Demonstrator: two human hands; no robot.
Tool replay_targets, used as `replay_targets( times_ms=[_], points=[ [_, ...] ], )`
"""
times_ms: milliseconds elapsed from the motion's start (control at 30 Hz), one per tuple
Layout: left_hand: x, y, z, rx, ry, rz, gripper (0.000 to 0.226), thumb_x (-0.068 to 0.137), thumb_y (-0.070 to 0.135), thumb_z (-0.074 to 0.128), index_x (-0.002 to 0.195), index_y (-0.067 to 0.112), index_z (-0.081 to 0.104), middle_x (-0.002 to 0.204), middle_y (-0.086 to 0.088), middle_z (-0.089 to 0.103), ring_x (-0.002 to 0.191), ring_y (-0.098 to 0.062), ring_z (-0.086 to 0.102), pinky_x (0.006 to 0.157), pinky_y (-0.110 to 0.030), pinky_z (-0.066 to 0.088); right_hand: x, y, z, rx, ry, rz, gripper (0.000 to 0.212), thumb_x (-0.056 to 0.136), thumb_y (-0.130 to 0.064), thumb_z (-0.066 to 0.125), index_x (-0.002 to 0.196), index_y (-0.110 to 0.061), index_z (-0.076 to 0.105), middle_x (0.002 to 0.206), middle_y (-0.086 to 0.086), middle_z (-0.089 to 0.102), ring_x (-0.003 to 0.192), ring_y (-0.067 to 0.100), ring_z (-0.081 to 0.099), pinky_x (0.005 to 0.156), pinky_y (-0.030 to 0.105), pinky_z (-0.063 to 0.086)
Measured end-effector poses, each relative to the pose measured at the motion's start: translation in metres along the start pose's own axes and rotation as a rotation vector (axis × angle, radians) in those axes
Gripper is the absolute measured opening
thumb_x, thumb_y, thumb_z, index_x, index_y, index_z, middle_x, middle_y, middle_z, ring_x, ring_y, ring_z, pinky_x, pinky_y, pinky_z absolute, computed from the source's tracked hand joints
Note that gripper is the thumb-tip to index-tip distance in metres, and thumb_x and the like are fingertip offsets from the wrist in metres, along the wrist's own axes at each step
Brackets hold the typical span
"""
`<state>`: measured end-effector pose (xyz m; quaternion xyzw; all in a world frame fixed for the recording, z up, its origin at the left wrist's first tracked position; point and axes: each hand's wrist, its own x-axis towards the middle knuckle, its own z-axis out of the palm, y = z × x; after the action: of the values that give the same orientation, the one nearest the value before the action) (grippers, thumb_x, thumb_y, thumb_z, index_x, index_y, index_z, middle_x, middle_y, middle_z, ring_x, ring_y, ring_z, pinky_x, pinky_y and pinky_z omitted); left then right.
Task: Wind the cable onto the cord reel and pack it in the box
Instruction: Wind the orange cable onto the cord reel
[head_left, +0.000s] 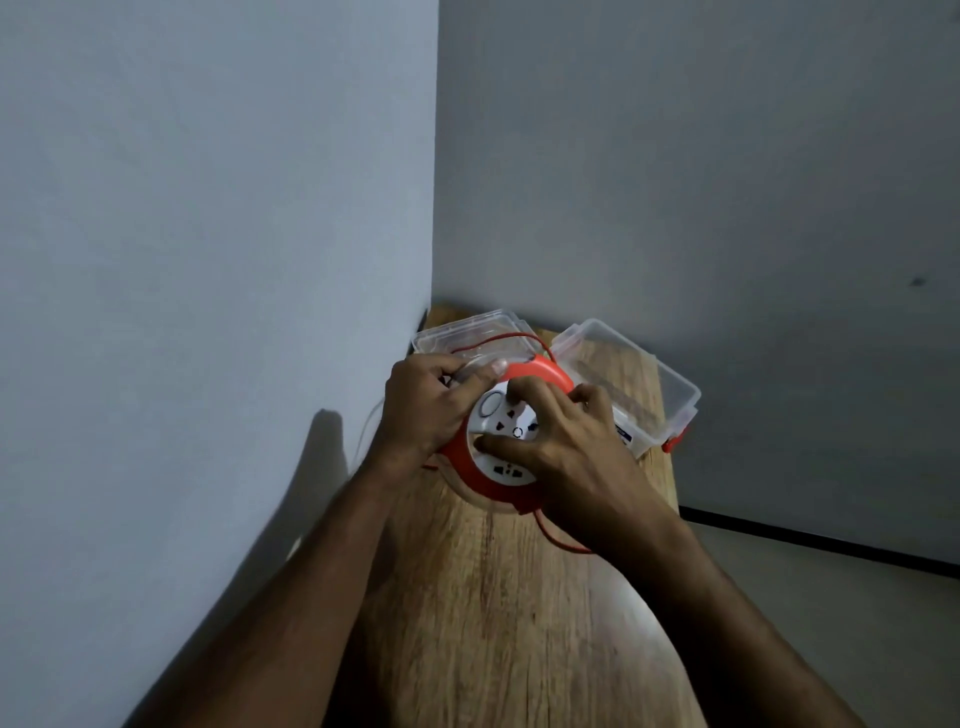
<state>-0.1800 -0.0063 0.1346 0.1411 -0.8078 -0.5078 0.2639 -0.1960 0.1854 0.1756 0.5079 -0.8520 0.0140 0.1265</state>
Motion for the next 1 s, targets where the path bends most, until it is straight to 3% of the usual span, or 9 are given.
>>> replay_targets(
  times_ms=[100,233,367,433,567,667,800,900,1000],
  points=[
    [-0.001,0.002,0.001,0.014,-0.003,0.008,0.034,0.088,0.051,0.073,0.083,0.019,0.082,0.068,0.017,0.072,0.064,-0.003,0.069,0.059,-0.017,0.050,0.003,0.003,0.003,0.022,0.035,0.028,0.075,0.061,-0.043,0.093,0.131,-0.035,0.064,0.133,0.010,0.049,0.123,0.032,0.051,0.094,0.055,0.044],
    [-0.002,0.005,0.003,0.050,0.001,-0.006,0.037,0.087,0.055,0.072,0.082,0.019,0.081,0.068,0.018,0.070,0.062,0.000,0.068,0.060,-0.022,0.053,0.005,0.001,0.009,0.175,0.122,0.194,0.072,0.059,-0.043,0.091,0.126,-0.030,0.067,0.115,0.009,0.058,0.100,0.031,0.061,0.078,0.048,0.055],
    [0.000,0.005,0.003,-0.006,0.037,-0.053,0.037,0.086,0.055,0.073,0.088,0.020,0.082,0.080,0.007,0.079,0.066,-0.006,0.073,0.065,-0.037,0.064,0.009,-0.012,0.014,0.365,0.179,0.468,0.070,0.078,-0.059,0.076,0.133,-0.019,0.063,0.126,0.008,0.068,0.106,0.027,0.068,0.084,0.042,0.061],
    [-0.001,0.007,0.003,-0.006,0.049,-0.065,0.034,0.087,0.053,0.073,0.092,0.020,0.082,0.087,0.005,0.081,0.068,-0.005,0.074,0.067,-0.032,0.064,0.010,-0.017,0.013,0.384,0.198,0.518,0.068,0.083,-0.061,0.071,0.133,-0.015,0.062,0.128,0.008,0.067,0.106,0.026,0.069,0.084,0.042,0.061],
    [0.003,0.003,-0.002,0.045,0.046,-0.033,0.037,0.086,0.056,0.071,0.092,0.021,0.081,0.085,0.010,0.078,0.067,0.002,0.071,0.061,-0.012,0.055,0.001,-0.019,0.006,0.191,0.323,0.283,0.048,0.085,-0.038,0.077,0.125,-0.013,0.067,0.122,0.011,0.067,0.105,0.031,0.066,0.087,0.049,0.055],
    [0.005,0.000,-0.004,0.055,0.037,-0.016,0.035,0.087,0.055,0.071,0.087,0.021,0.080,0.077,0.016,0.072,0.065,0.004,0.069,0.059,-0.004,0.048,-0.001,-0.009,-0.001,0.100,0.168,0.050,0.062,0.076,-0.023,0.085,0.133,-0.023,0.060,0.137,0.011,0.055,0.128,0.034,0.051,0.099,0.057,0.045],
    [0.003,0.003,-0.001,0.030,0.035,0.017,0.034,0.088,0.051,0.073,0.086,0.019,0.082,0.073,0.013,0.074,0.064,-0.001,0.069,0.061,-0.014,0.050,0.000,-0.003,0.001,-0.015,-0.055,-0.002,0.082,0.066,-0.028,0.092,0.138,-0.032,0.053,0.150,0.013,0.037,0.139,0.034,0.028,0.102,0.062,0.042],
    [0.001,0.006,0.000,0.026,0.019,0.031,0.031,0.087,0.047,0.075,0.081,0.018,0.082,0.061,0.023,0.065,0.060,0.006,0.065,0.056,-0.005,0.040,0.000,-0.002,0.001,0.002,-0.048,0.041,0.083,0.061,-0.039,0.094,0.135,-0.034,0.058,0.143,0.012,0.042,0.132,0.034,0.036,0.099,0.060,0.044],
    [-0.001,0.006,0.001,0.027,0.009,0.031,0.031,0.087,0.047,0.075,0.084,0.016,0.082,0.064,0.024,0.064,0.060,0.008,0.064,0.056,-0.002,0.040,0.002,-0.001,0.002,0.022,0.021,0.057,0.076,0.061,-0.047,0.092,0.131,-0.036,0.063,0.132,0.010,0.049,0.124,0.033,0.050,0.094,0.055,0.045]
  ],
)
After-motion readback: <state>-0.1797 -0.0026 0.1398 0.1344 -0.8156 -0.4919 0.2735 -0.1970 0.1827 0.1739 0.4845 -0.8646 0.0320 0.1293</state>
